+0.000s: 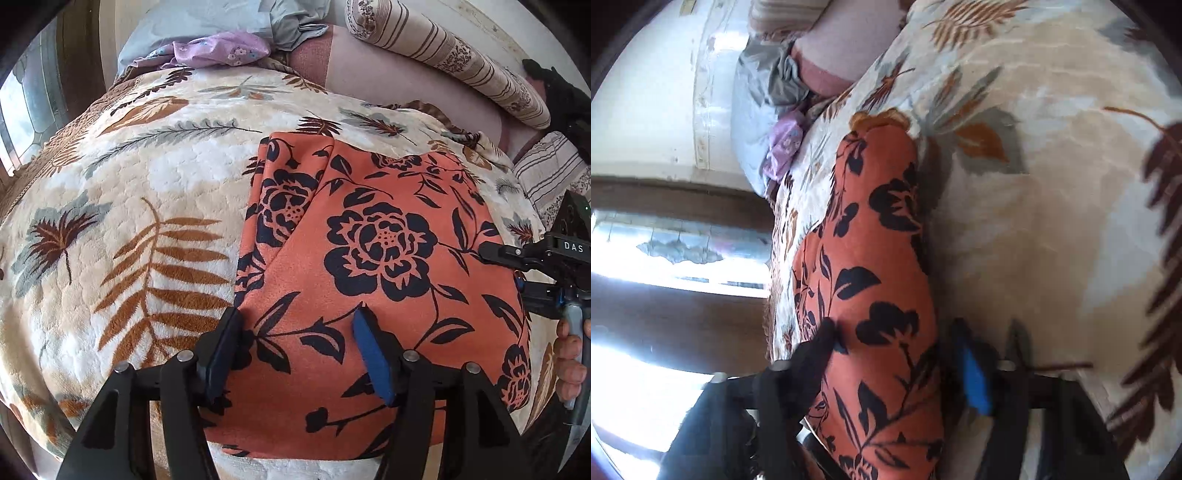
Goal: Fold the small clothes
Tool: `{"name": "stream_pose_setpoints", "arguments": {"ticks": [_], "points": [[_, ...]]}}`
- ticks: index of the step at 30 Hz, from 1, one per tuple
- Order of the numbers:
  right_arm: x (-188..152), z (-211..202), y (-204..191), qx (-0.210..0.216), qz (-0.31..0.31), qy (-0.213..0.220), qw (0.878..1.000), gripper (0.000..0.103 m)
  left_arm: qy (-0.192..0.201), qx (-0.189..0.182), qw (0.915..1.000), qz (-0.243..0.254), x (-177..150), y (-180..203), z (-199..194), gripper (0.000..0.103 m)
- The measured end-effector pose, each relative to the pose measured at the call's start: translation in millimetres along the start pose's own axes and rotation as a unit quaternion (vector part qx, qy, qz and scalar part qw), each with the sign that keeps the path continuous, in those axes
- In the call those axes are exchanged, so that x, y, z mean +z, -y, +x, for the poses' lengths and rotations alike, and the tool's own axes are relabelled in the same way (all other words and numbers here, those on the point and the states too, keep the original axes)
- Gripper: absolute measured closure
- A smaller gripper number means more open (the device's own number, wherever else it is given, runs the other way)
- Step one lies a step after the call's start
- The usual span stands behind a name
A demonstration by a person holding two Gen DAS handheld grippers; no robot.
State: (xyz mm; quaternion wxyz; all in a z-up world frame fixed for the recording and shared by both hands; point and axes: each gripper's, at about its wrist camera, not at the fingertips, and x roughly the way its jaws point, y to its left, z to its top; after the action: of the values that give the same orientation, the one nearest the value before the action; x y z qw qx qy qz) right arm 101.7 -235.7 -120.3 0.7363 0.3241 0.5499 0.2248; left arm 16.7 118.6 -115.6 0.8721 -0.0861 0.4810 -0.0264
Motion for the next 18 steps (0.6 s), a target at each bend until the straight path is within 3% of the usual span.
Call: {"name": "stream_pose_setpoints", "arguments": {"ticks": [3,5,6,7,9,12,14,15,16,18], "points": [[-7.3,-0.8,-11.2,-0.056,-0.034,0.019,0.998,0.069,0.000,-0.006,1.0000,-0.004,-1.9,-1.0,0.9,0.036],[-8.8,-2.0,-5.1,-0.036,-0.014,0.027,0.999,0.066,-0.002,-0.004,1.0000,-0.006,1.7,1.5,-8.5,0.037],[-8.9,-3.6,-1.5,-0.021,-0.001,0.026,0.999,0.061,0.004,-0.010,0.9999,-0.010,3.1,2.1,-18.5,0.038],[-9.5,-5.1,1.1,-0.014,0.011,0.020,1.000,0.040,0.018,-0.021,0.9995,-0.016,3.6,2.2,-29.6,0.038],[-11.5,-14.2,1.3,-0.008,0.015,0.030,0.999,0.023,0.038,-0.026,0.9989,-0.011,-0.1,3.6,-42.8,0.037],[1.1,-21.7,0.9,0.029,0.030,0.051,0.998,0.023,-0.018,-0.001,0.9998,-0.010,-13.9,-2.7,-10.7,0.037],[15.9,-11.8,4.2,0.034,0.056,0.046,0.997,0.023,0.002,0.012,0.9998,0.013,-19.8,0.3,-7.6,0.034],[22.6,-1.6,5.5,0.026,0.056,0.029,0.998,0.031,0.002,0.016,0.9997,0.018,-20.7,2.1,-7.5,0.034],[26.9,8.6,5.0,0.007,0.048,0.010,0.999,0.068,0.001,0.015,0.9997,0.017,-20.0,2.1,-7.4,0.034],[30.1,14.0,-5.6,-0.029,0.023,0.014,0.999,0.069,-0.007,0.009,0.9999,0.012,-17.5,0.4,-7.1,0.034]]}}
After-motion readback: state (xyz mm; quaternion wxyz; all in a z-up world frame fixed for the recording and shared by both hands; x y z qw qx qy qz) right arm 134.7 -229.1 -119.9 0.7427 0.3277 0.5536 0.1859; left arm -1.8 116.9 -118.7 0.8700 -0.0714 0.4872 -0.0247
